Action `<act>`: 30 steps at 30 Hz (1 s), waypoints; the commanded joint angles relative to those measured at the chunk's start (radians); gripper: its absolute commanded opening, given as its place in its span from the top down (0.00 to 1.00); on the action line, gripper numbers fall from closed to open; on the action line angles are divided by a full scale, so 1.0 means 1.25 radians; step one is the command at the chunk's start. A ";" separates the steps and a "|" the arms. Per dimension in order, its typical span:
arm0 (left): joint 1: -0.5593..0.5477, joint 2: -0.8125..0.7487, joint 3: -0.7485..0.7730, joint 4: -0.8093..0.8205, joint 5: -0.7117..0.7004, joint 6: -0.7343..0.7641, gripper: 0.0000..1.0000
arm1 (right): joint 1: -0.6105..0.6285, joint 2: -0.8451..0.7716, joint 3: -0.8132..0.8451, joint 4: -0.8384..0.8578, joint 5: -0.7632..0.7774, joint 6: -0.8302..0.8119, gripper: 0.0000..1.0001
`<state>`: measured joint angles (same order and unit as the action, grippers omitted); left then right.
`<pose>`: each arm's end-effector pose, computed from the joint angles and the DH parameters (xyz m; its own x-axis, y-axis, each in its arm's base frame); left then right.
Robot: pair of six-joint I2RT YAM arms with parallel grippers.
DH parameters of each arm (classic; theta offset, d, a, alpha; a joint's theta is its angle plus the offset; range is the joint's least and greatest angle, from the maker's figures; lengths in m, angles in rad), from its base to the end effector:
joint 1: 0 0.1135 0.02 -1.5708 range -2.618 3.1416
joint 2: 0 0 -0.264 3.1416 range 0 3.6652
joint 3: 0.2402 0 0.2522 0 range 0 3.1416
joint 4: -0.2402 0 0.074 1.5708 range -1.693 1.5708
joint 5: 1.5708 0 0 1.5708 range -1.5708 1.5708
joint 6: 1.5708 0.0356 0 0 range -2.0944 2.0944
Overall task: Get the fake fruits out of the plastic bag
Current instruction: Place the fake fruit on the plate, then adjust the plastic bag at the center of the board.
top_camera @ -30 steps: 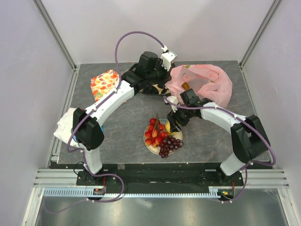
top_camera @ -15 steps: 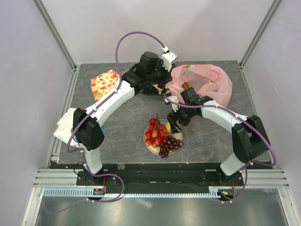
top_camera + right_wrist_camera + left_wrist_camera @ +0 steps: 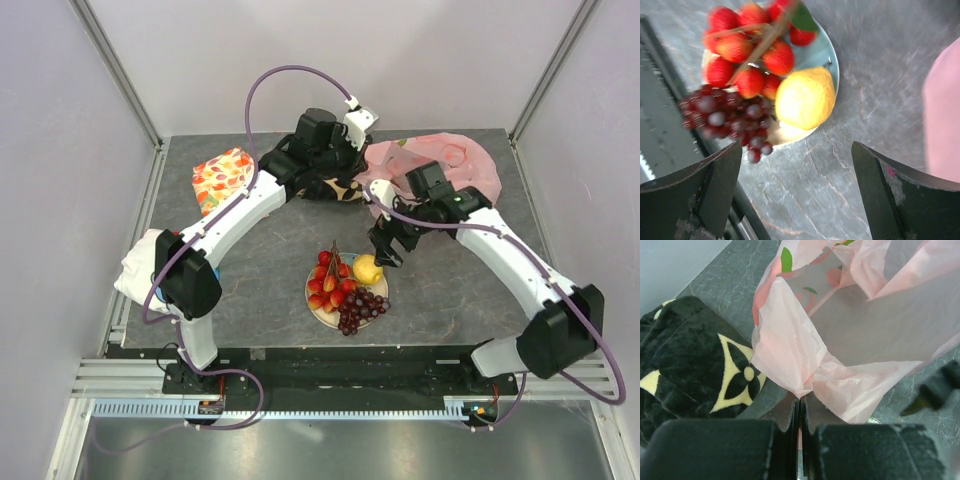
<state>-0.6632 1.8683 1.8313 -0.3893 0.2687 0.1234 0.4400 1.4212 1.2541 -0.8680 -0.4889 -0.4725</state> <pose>0.3433 -0.2802 0.3720 -0.2269 0.3278 -0.9171 0.8182 0.5749 0.0031 0.2516 0.1369 0.3023 -0.4229 -0.6432 -0.6383 -0.8820 0.4536 0.1273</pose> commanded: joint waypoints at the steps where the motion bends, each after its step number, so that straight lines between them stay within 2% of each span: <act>1: -0.003 -0.012 0.003 0.007 0.021 -0.019 0.98 | -0.037 -0.101 0.130 -0.099 -0.116 -0.072 0.02; 5: -0.003 -0.035 -0.035 0.000 0.038 -0.021 0.98 | -0.072 -0.111 0.203 -0.073 -0.122 -0.026 0.09; 7: -0.003 -0.048 -0.066 -0.008 0.044 -0.025 0.98 | -0.094 -0.113 0.181 0.010 -0.078 0.022 0.13; 10: -0.003 -0.088 -0.127 -0.011 0.053 -0.034 0.98 | -0.103 -0.120 0.073 0.157 -0.023 0.053 0.19; 11: -0.003 -0.105 -0.144 -0.011 0.054 -0.035 0.98 | -0.103 -0.106 0.009 0.196 0.043 0.060 0.20; 15: -0.003 -0.152 -0.235 -0.016 0.071 -0.039 0.98 | -0.142 -0.003 -0.079 0.286 0.160 0.120 0.25; 19: -0.003 -0.169 -0.264 -0.028 0.065 -0.035 0.98 | -0.202 0.066 -0.069 0.239 0.264 0.156 0.27; 22: -0.006 -0.177 -0.280 -0.031 0.066 -0.024 0.98 | -0.235 0.045 -0.061 0.177 0.357 0.129 0.25; 26: -0.028 -0.179 -0.303 -0.033 0.023 0.031 0.98 | -0.255 -0.022 -0.132 0.137 0.408 0.086 0.21; 27: -0.033 -0.178 -0.300 -0.037 0.015 0.056 0.98 | -0.256 -0.028 -0.137 0.115 0.407 0.088 0.21; 30: -0.044 -0.166 -0.282 -0.054 -0.010 0.074 0.98 | -0.261 -0.039 -0.110 0.057 0.281 0.080 0.17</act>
<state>-0.6960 1.6970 1.4586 -0.4328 0.3119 0.1387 0.1162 1.4044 1.1023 -0.6834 -0.0811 -0.3412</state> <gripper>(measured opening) 0.029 0.813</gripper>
